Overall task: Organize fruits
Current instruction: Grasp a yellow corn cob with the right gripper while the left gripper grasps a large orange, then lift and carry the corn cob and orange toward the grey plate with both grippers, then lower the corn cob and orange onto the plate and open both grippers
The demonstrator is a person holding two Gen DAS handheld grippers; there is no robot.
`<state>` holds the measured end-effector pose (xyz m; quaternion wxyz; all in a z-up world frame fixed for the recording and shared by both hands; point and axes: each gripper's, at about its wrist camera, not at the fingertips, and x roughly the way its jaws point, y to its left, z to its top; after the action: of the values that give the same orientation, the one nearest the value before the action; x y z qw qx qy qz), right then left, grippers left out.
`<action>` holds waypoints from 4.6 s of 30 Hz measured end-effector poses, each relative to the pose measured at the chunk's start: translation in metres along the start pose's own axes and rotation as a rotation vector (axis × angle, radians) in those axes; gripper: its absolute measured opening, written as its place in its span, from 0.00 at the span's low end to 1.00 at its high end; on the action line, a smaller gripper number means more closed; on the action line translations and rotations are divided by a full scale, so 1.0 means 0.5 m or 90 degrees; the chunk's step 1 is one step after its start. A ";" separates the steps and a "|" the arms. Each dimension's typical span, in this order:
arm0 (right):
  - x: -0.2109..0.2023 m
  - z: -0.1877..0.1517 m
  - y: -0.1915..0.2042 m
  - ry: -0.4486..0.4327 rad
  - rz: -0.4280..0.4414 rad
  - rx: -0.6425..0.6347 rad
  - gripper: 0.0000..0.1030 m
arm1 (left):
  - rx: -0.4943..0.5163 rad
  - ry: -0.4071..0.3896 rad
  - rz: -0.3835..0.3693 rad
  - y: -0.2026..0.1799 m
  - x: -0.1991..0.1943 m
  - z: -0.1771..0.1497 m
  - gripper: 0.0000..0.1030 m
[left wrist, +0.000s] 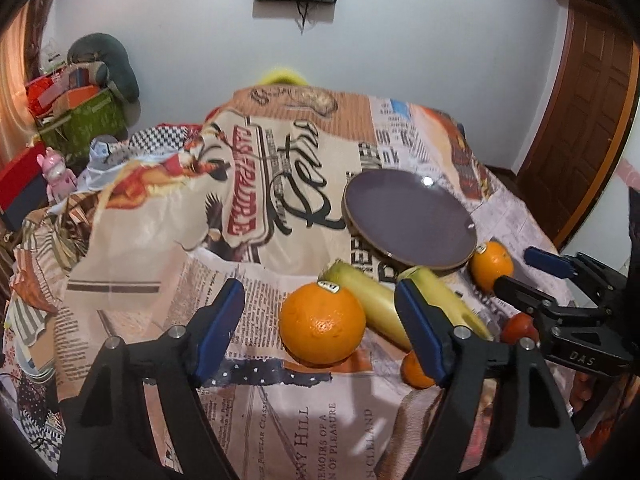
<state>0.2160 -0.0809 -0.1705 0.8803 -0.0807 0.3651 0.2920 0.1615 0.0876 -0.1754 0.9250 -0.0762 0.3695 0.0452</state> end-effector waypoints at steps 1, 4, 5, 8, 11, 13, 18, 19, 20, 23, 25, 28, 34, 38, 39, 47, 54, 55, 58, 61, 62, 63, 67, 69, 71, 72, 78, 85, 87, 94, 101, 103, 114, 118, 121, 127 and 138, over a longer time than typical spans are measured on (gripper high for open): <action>0.012 0.000 0.001 0.012 0.008 -0.001 0.46 | 0.001 0.007 -0.001 0.002 0.009 -0.002 0.75; 0.046 -0.002 -0.001 0.044 0.036 0.008 0.46 | 0.002 0.032 -0.010 0.008 0.036 -0.005 0.75; 0.057 -0.003 -0.002 0.055 0.045 0.011 0.46 | 0.002 0.043 -0.016 0.012 0.046 -0.006 0.75; 0.077 -0.002 -0.006 0.076 0.056 0.015 0.46 | 0.002 0.065 -0.021 0.017 0.070 -0.008 0.75; 0.093 0.001 -0.009 0.094 0.067 0.021 0.45 | 0.005 0.084 -0.032 0.016 0.092 -0.013 0.75; 0.104 0.002 -0.010 0.105 0.071 0.022 0.44 | 0.008 0.091 -0.035 0.014 0.101 -0.016 0.75; 0.126 0.002 -0.008 0.128 0.094 0.027 0.41 | 0.012 0.105 -0.043 0.008 0.124 -0.024 0.75; 0.131 0.001 -0.007 0.132 0.098 0.026 0.40 | 0.012 0.106 -0.043 0.009 0.128 -0.025 0.75; 0.134 0.001 -0.005 0.133 0.098 0.027 0.39 | 0.012 0.109 -0.043 0.009 0.132 -0.025 0.75; 0.144 0.001 -0.010 0.138 0.108 0.037 0.38 | 0.012 0.113 -0.045 0.010 0.141 -0.027 0.75; 0.154 0.000 -0.015 0.150 0.124 0.053 0.38 | 0.012 0.115 -0.046 0.010 0.146 -0.027 0.75; 0.162 0.000 -0.019 0.158 0.139 0.066 0.38 | 0.011 0.115 -0.046 0.010 0.151 -0.028 0.75; 0.155 0.000 -0.011 0.152 0.125 0.058 0.35 | 0.006 0.115 -0.050 0.015 0.153 -0.027 0.68; 0.141 0.003 -0.008 0.137 0.112 0.054 0.35 | 0.008 0.118 -0.048 0.013 0.151 -0.026 0.67; 0.134 0.006 -0.007 0.130 0.110 0.053 0.34 | 0.010 0.118 -0.046 0.012 0.149 -0.026 0.67; 0.063 0.026 -0.004 0.075 0.085 0.041 0.34 | 0.010 0.103 -0.045 0.001 0.107 -0.019 0.66; 0.006 0.035 -0.009 0.036 0.070 0.045 0.33 | 0.026 0.058 -0.045 -0.022 0.043 0.008 0.66; 0.000 0.036 -0.010 0.032 0.069 0.047 0.33 | 0.028 0.051 -0.045 -0.025 0.035 0.012 0.66; -0.019 0.040 -0.017 0.018 0.064 0.050 0.33 | 0.034 0.033 -0.048 -0.038 0.017 0.029 0.66; -0.036 0.044 -0.026 0.003 0.056 0.054 0.33 | 0.042 0.019 -0.051 -0.054 0.006 0.045 0.66; -0.039 0.046 -0.029 -0.001 0.054 0.057 0.33 | 0.047 0.014 -0.053 -0.060 0.003 0.052 0.66; -0.042 0.047 -0.033 -0.004 0.052 0.058 0.33 | 0.050 0.011 -0.053 -0.065 0.001 0.056 0.66; -0.054 0.055 -0.049 -0.021 0.041 0.064 0.33 | 0.059 -0.004 -0.057 -0.081 0.000 0.078 0.66; -0.059 0.062 -0.059 -0.030 0.035 0.066 0.33 | 0.059 -0.011 -0.061 -0.086 0.003 0.090 0.66; -0.061 0.071 -0.069 -0.038 0.023 0.064 0.33 | 0.061 -0.017 -0.064 -0.091 0.009 0.104 0.66; -0.063 0.073 -0.072 -0.040 0.020 0.063 0.33 | 0.063 -0.019 -0.063 -0.093 0.012 0.109 0.66; -0.060 0.096 -0.105 -0.055 -0.003 0.064 0.33 | 0.068 -0.023 -0.065 -0.102 0.046 0.145 0.66; -0.030 0.114 -0.132 -0.048 -0.010 0.067 0.33 | 0.078 -0.017 -0.064 -0.113 0.099 0.177 0.66; -0.017 0.118 -0.135 -0.042 -0.010 0.066 0.33 | 0.079 -0.008 -0.066 -0.115 0.120 0.182 0.66; 0.056 0.126 -0.156 0.005 0.004 0.064 0.33 | 0.093 0.032 -0.065 -0.115 0.191 0.186 0.66; 0.111 0.140 -0.168 0.036 0.009 0.057 0.33 | 0.097 0.072 -0.077 -0.123 0.254 0.192 0.66; 0.125 0.149 -0.175 0.039 0.016 0.061 0.33 | 0.105 0.083 -0.079 -0.129 0.269 0.193 0.66; 0.176 0.177 -0.193 0.056 0.028 0.072 0.33 | 0.094 0.124 -0.078 -0.130 0.342 0.207 0.66; 0.185 0.181 -0.193 0.058 0.018 0.065 0.35 | 0.084 0.133 -0.073 -0.127 0.356 0.207 0.67; 0.187 0.181 -0.189 0.061 -0.005 0.050 0.36 | 0.085 0.145 -0.072 -0.128 0.367 0.203 0.66; 0.171 0.168 -0.188 0.063 -0.005 0.040 0.36 | 0.086 0.107 -0.076 -0.132 0.338 0.212 0.71; 0.068 0.156 -0.176 0.015 -0.019 0.056 0.43 | 0.081 0.072 -0.057 -0.120 0.248 0.220 0.72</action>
<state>0.3319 -0.1096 -0.1438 0.8827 -0.0508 0.3870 0.2617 0.3340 0.0511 -0.1760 0.9066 -0.0365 0.4197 -0.0244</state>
